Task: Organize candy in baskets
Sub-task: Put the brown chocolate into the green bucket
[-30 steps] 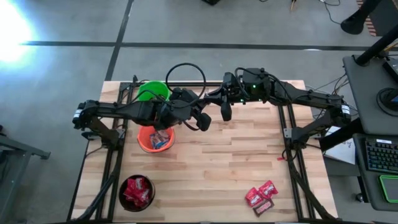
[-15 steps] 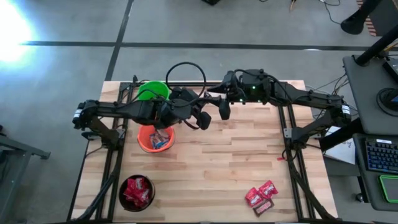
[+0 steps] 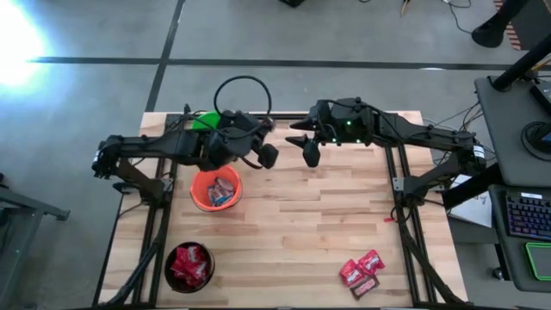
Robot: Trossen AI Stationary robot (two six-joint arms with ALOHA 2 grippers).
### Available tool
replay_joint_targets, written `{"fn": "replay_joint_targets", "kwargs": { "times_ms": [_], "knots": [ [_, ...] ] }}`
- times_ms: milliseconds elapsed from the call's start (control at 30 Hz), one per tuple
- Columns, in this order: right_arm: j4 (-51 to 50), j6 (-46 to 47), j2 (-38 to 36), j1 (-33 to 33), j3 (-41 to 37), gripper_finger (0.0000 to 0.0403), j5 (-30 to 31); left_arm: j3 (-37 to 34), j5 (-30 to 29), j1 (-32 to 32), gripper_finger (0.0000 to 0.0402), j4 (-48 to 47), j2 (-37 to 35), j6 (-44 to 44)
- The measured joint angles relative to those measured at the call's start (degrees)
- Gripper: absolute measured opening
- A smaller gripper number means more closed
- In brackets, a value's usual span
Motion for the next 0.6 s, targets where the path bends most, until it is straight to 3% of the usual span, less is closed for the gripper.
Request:
{"fn": "replay_joint_targets", "kwargs": {
  "times_ms": [300,600],
  "knots": [
    [-8.16,0.51,0.00,0.00,0.00,0.0201,0.04,0.00,-2.49,4.00,0.0000,-15.21,-4.62,-3.72],
    [-13.19,3.91,0.00,-0.02,0.00,0.0201,0.08,0.00,-0.43,7.99,0.0000,-34.84,-9.62,-8.46]
  ]
}}
